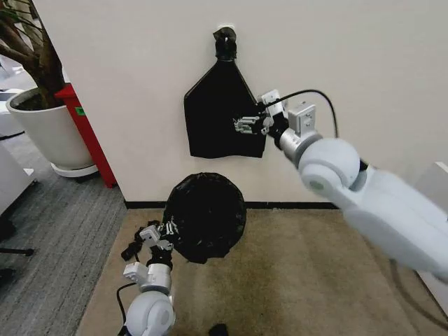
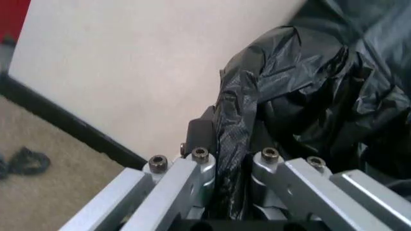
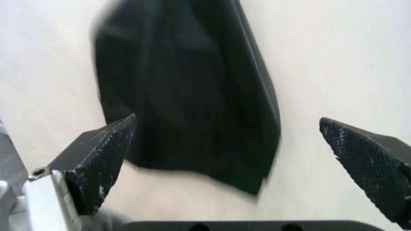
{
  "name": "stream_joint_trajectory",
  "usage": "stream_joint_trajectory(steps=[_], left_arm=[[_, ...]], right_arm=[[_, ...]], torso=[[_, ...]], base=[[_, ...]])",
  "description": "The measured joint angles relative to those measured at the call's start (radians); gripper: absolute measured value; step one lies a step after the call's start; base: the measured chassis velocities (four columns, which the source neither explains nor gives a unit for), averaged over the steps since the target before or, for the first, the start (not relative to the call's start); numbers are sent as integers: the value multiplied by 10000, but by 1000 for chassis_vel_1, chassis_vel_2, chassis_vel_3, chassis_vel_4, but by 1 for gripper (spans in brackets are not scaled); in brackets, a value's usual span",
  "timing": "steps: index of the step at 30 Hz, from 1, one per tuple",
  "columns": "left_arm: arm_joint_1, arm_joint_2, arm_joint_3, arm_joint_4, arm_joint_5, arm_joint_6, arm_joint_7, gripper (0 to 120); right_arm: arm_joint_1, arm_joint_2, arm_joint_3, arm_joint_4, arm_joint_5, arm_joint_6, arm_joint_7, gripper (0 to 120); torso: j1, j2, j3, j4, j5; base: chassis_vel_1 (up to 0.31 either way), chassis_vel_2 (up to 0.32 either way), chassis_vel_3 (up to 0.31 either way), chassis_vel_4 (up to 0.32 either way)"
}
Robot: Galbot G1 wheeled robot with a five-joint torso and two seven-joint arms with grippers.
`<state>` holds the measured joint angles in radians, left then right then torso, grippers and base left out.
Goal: Place the garbage bag over the trash bin.
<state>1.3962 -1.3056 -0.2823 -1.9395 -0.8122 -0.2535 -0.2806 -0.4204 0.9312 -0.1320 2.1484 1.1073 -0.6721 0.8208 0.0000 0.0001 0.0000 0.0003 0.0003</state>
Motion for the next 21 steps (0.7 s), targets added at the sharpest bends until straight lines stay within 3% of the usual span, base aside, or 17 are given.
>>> stream_joint_trajectory(steps=[11, 21], left_arm=[[-506, -749, -29, -17, -1437, -137, -461, 4], [-554, -1334, -155, 29, -1448, -156, -704, 4]], right_arm=[[-4815, 1069, 2873, 1278, -114, -55, -296, 100], [-7154, 1906, 4211, 1752, 640, 189, -825, 100]], torso=[[0, 0, -1, -6, -1], [0, 0, -2, -3, -3]], base=[[0, 0, 0, 0], [0, 0, 0, 0]])
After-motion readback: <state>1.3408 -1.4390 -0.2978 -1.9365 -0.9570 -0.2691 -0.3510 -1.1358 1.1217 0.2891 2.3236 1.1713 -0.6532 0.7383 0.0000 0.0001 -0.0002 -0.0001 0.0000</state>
